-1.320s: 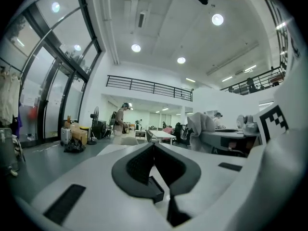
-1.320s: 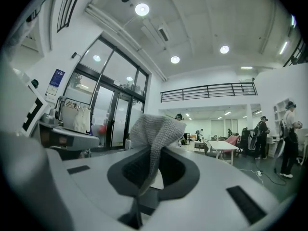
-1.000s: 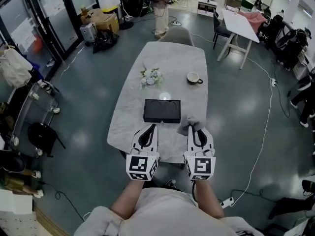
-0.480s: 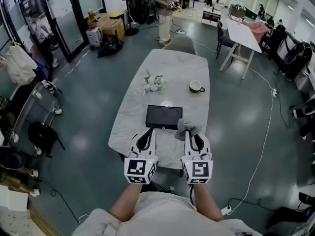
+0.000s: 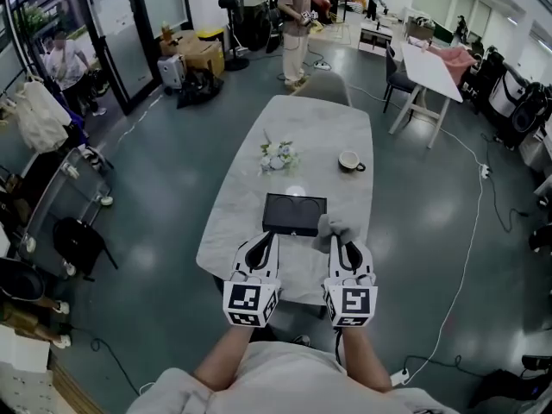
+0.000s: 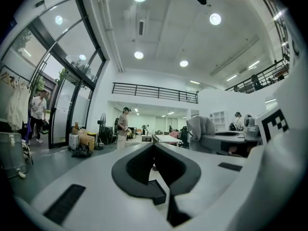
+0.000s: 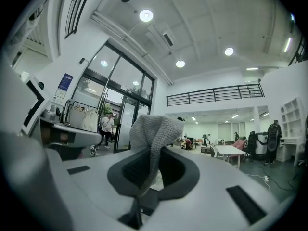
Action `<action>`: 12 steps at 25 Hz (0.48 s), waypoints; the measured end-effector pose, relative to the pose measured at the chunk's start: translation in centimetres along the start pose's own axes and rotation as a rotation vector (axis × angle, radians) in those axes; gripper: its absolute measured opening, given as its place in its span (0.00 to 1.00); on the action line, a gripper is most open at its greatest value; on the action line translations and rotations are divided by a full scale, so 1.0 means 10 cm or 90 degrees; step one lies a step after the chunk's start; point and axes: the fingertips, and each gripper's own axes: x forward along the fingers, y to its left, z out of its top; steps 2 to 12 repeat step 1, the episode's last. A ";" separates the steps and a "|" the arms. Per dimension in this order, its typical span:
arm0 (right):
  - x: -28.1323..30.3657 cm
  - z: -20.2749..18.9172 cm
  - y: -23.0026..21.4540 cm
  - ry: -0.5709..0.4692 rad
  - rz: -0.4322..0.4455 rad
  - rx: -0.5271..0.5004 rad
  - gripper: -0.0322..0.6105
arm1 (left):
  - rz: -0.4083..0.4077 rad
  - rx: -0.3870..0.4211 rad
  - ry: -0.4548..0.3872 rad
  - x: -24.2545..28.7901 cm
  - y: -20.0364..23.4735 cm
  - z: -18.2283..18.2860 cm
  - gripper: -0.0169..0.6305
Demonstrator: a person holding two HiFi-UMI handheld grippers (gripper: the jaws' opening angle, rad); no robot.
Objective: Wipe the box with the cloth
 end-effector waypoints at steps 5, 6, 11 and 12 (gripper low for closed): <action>0.00 0.00 0.00 0.003 -0.001 0.002 0.12 | -0.002 -0.001 0.001 0.00 0.00 0.01 0.06; 0.00 0.00 0.00 0.003 -0.001 0.002 0.12 | -0.002 -0.001 0.001 0.00 0.00 0.01 0.06; 0.00 0.00 0.00 0.003 -0.001 0.002 0.12 | -0.002 -0.001 0.001 0.00 0.00 0.01 0.06; 0.00 0.00 0.00 0.003 -0.001 0.002 0.12 | -0.002 -0.001 0.001 0.00 0.00 0.01 0.06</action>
